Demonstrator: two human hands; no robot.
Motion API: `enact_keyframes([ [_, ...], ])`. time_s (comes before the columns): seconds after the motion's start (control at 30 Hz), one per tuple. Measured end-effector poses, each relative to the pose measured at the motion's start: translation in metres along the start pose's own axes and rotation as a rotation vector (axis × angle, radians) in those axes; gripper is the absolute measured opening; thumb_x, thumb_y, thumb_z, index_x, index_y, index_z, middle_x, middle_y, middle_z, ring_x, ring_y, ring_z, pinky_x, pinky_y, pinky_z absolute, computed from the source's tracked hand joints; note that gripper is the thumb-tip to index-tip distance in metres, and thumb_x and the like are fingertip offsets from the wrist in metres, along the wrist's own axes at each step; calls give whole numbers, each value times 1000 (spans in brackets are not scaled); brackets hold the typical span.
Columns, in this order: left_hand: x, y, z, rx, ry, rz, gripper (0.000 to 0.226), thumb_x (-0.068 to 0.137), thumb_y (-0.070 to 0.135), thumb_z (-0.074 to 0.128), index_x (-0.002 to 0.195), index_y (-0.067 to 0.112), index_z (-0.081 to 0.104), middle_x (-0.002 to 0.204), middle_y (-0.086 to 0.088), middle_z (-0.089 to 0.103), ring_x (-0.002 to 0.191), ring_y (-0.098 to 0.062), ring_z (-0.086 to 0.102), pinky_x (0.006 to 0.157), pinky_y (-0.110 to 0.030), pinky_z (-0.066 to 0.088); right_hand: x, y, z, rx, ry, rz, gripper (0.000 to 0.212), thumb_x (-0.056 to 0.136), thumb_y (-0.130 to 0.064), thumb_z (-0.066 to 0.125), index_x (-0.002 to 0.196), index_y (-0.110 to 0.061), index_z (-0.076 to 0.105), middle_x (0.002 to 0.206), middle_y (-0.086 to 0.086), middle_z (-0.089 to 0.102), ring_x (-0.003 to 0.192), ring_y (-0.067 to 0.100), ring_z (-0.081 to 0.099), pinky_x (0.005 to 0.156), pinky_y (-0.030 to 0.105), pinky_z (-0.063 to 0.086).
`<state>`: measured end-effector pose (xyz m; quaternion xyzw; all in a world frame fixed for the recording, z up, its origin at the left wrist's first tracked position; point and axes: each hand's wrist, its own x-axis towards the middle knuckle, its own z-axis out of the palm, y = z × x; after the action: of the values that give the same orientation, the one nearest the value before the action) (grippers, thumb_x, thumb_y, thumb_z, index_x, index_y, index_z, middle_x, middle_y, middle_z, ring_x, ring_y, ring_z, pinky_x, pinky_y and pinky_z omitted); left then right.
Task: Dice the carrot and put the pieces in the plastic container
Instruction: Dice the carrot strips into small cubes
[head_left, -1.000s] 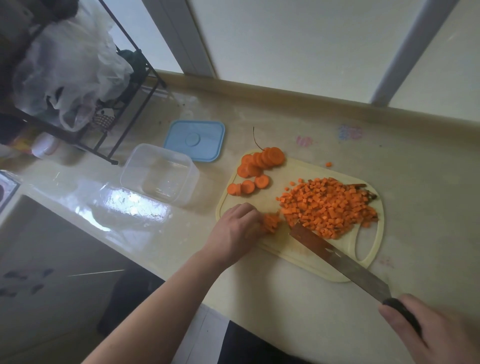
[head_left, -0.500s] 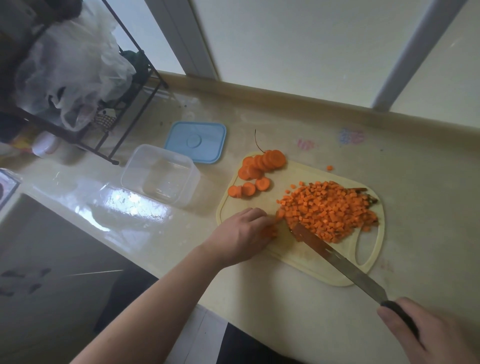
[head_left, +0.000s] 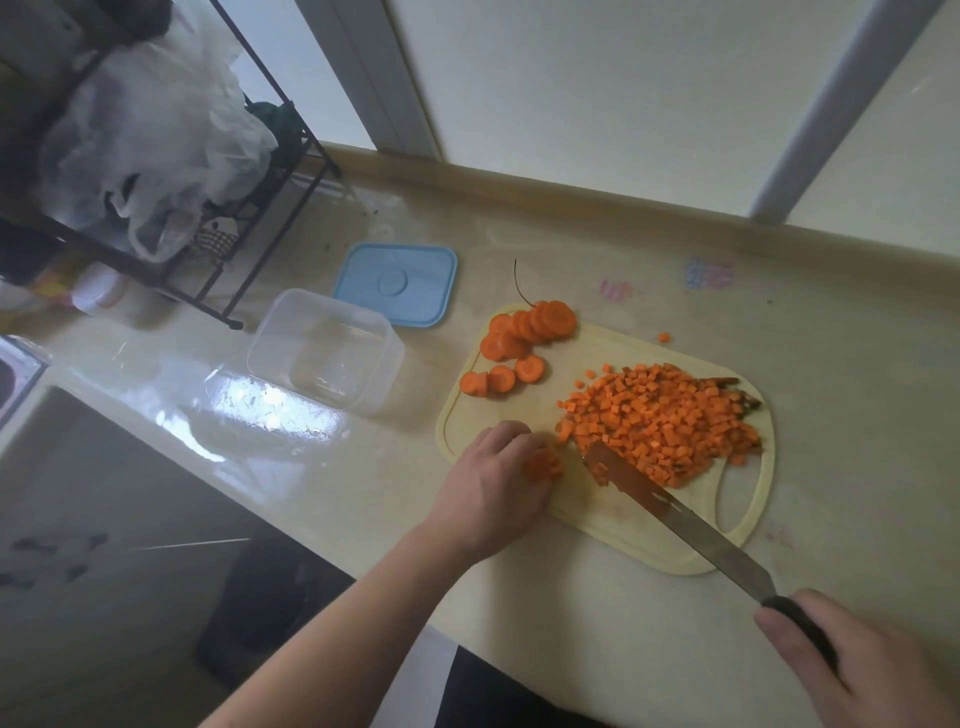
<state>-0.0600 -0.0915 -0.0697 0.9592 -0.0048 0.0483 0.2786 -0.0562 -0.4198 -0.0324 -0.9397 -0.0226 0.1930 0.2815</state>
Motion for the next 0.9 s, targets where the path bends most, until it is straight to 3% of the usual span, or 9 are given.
enact_keyframes([
  [0.17,6,4,-4,-42,-27,-96,39,84,37,65,115,12,67,110,-4,63,100,-24,62,88,-31,52,-1,-1,-2,12,-11,-3,71,64,-97,18,77,-36,52,47,-11,52,46,5,52,49,20,46],
  [0.37,30,22,13,-13,66,-261,23,82,27,76,102,17,68,94,3,67,92,-21,58,77,-33,49,-3,3,-6,-32,17,-2,75,62,-98,13,79,-35,52,47,-10,51,49,4,54,53,21,47],
  [0.53,34,26,15,31,75,-241,23,78,17,78,100,13,70,85,-2,71,83,-27,61,72,-35,49,-5,2,-10,-25,21,4,73,65,-96,13,81,-37,52,45,-12,50,45,1,53,55,17,47],
  [0.73,33,21,4,-81,108,-296,25,90,11,66,115,13,68,91,6,66,91,-18,59,80,-31,47,-5,-1,-11,-13,25,0,72,66,-96,15,79,-36,51,43,-12,48,43,2,52,52,18,46],
  [0.9,24,-1,-7,12,37,-153,15,84,11,67,95,9,76,85,-3,71,80,-29,62,71,-39,56,-3,-6,-12,14,-13,9,70,65,-96,18,80,-38,54,45,-13,49,47,4,53,51,19,45],
])
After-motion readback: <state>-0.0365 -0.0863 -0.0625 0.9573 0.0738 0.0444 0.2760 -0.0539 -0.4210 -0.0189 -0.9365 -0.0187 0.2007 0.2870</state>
